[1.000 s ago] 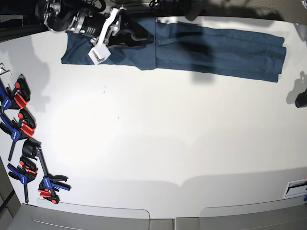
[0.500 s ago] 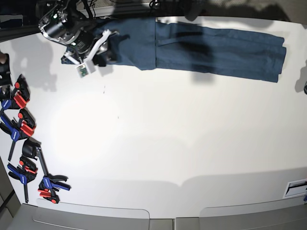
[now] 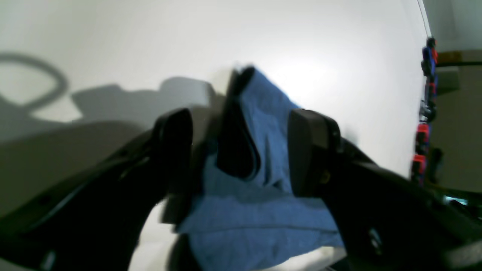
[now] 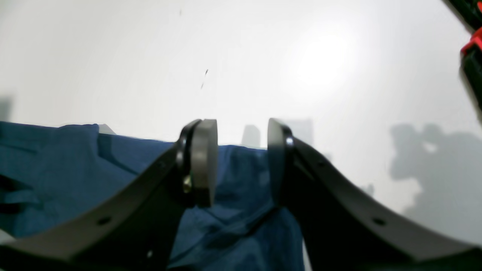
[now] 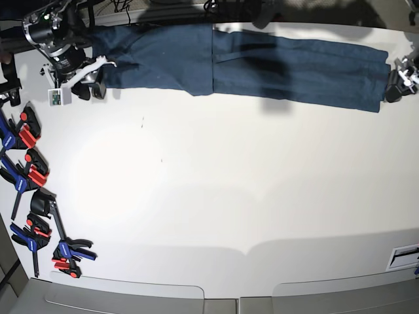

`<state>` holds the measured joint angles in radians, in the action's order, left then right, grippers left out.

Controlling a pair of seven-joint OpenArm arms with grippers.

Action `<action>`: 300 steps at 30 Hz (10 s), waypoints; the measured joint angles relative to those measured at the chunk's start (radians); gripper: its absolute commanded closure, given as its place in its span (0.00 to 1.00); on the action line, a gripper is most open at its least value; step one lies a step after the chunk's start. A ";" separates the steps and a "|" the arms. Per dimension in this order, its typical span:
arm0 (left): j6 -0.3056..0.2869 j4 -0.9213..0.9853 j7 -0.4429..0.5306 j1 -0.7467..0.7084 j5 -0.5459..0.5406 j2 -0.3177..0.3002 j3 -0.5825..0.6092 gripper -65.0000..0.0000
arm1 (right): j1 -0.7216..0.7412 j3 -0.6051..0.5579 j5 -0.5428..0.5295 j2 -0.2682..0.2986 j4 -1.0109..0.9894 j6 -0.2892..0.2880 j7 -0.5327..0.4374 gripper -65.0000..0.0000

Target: Fold the T-shirt properly

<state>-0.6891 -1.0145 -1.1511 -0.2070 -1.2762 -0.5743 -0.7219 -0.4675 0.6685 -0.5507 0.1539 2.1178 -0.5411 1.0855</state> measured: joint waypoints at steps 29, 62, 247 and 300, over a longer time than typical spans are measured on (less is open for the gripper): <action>-0.027 -0.013 0.104 -0.092 0.042 0.037 0.117 0.44 | 0.000 0.000 -0.088 -0.002 -0.003 0.000 0.000 0.68; 0.000 -0.483 -0.132 -0.192 -0.179 0.074 0.127 1.00 | 0.003 0.002 0.190 -0.002 -0.032 0.097 -0.051 0.68; 0.000 -0.637 -0.084 -0.075 -0.103 0.327 0.708 0.68 | 0.138 -0.214 -0.949 0.450 -1.067 -0.159 0.296 0.47; 0.000 -0.637 0.108 -0.228 0.417 0.170 0.407 1.00 | 0.129 -0.216 -0.904 0.478 -0.873 -0.154 0.319 1.00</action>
<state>-0.6895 -1.6512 -1.0428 -0.4347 -0.8597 -0.4046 -0.3153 -0.3382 0.4530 -1.4551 0.6315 1.2446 -0.6949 1.4044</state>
